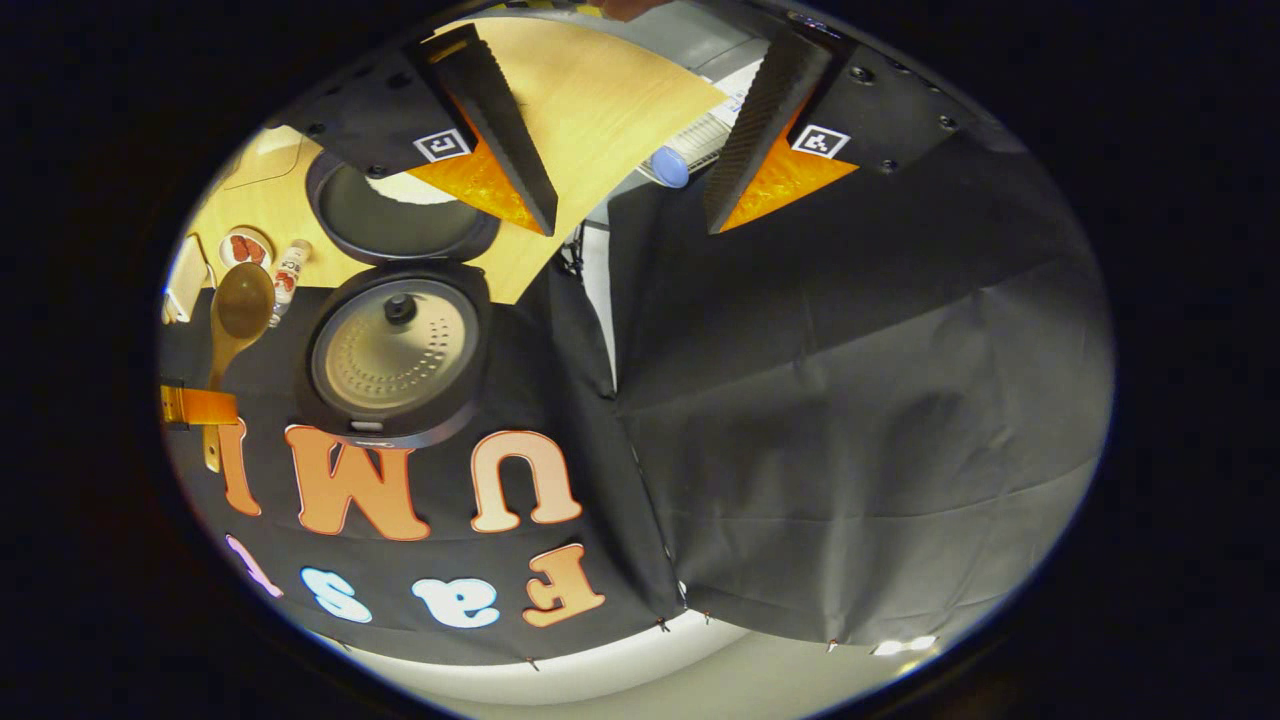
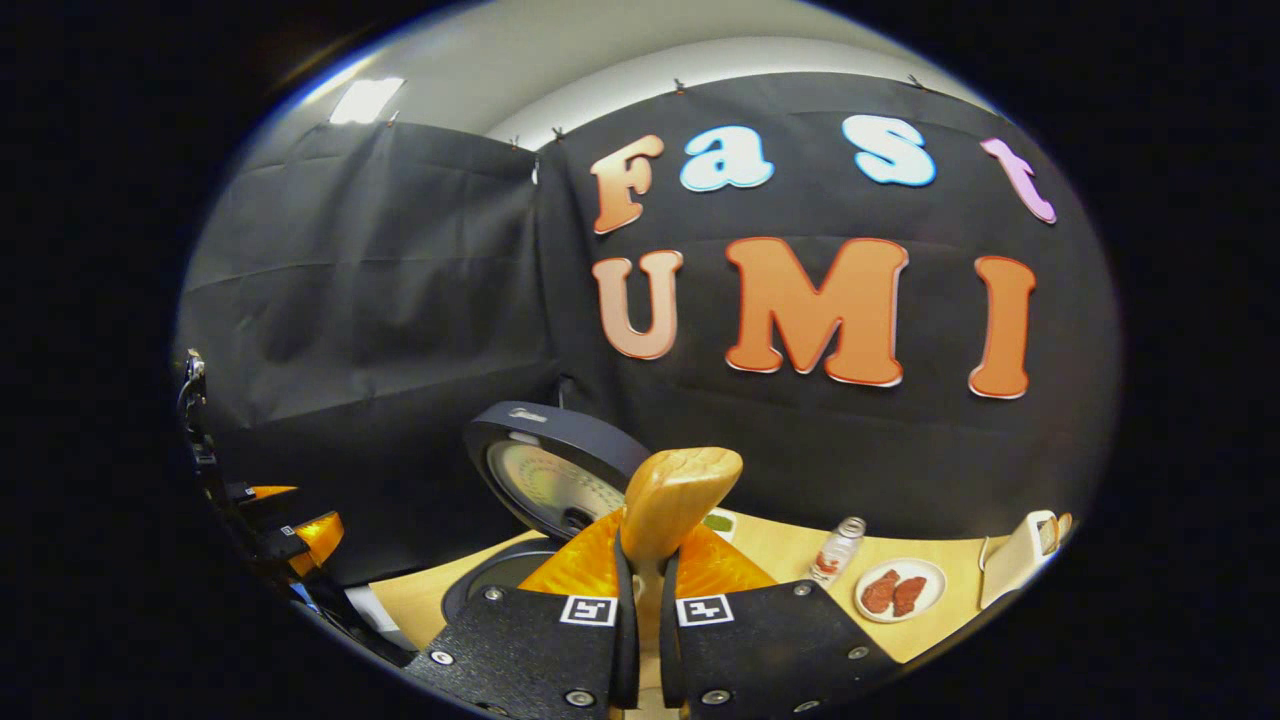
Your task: Close the left gripper, press the button to open the rice cooker; take a wooden spoon from the chopstick holder with the right hand, scoop a spoonful of rice and pour it into the rice cooker, then put the wooden spoon back into the chopstick holder.
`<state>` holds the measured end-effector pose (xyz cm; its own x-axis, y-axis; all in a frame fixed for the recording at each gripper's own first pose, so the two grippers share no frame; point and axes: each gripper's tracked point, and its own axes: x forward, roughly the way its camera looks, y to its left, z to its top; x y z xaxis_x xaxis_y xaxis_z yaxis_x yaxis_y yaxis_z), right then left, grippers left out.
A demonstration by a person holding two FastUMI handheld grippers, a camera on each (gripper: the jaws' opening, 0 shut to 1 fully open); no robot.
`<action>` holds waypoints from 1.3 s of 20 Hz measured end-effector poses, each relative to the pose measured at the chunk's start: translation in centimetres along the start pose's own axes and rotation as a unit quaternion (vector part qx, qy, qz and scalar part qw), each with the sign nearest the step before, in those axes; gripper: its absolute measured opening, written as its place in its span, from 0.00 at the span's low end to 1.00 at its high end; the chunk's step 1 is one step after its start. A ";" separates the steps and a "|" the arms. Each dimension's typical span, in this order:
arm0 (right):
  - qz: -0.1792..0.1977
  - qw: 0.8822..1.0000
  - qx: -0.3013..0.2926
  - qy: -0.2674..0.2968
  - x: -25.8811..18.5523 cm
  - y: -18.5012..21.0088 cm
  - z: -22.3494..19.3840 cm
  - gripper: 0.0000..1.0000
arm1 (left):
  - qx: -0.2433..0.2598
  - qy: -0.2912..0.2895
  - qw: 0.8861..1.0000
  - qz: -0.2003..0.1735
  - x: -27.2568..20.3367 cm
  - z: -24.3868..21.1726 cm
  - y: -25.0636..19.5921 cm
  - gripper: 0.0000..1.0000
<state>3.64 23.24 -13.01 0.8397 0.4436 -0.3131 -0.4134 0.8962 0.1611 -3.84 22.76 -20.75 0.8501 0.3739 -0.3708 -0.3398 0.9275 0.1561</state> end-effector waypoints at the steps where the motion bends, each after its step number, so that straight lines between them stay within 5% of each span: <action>1: -0.018 1.000 0.005 0.005 -1.0 -2.1 -0.6 0.08 | 0.000 0.000 1.000 -0.009 -0.1 0.5 -1.2 1.00; 7: -0.134 0.988 0.049 0.050 -8.0 -13.7 -5.6 0.08 | 0.017 -0.005 0.998 -0.060 -0.9 2.3 -7.8 1.00; 10: -0.186 0.976 0.090 0.062 -11.5 -18.6 -8.1 0.08 | 0.021 0.004 0.996 -0.088 -1.6 2.7 -11.0 0.94; 16: -0.265 0.951 0.140 0.083 -16.7 -25.2 -12.7 0.07 | 0.016 0.011 0.992 -0.125 -2.7 3.6 -15.6 1.00; 22: -0.280 0.936 0.192 0.090 -18.2 -27.8 -17.2 0.08 | 0.023 0.004 0.990 -0.140 -3.5 5.5 -17.9 0.94; 26: -0.270 0.932 0.228 0.078 -16.9 -28.3 -19.7 0.08 | 0.039 -0.004 0.990 -0.137 -3.9 6.1 -18.1 1.00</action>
<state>-5.80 -9.49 -30.69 0.8062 -0.0444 -0.5899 0.2771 0.9094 0.3102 1.44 4.52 -16.50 0.9093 0.1090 -0.4015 -0.0652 0.9905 0.1211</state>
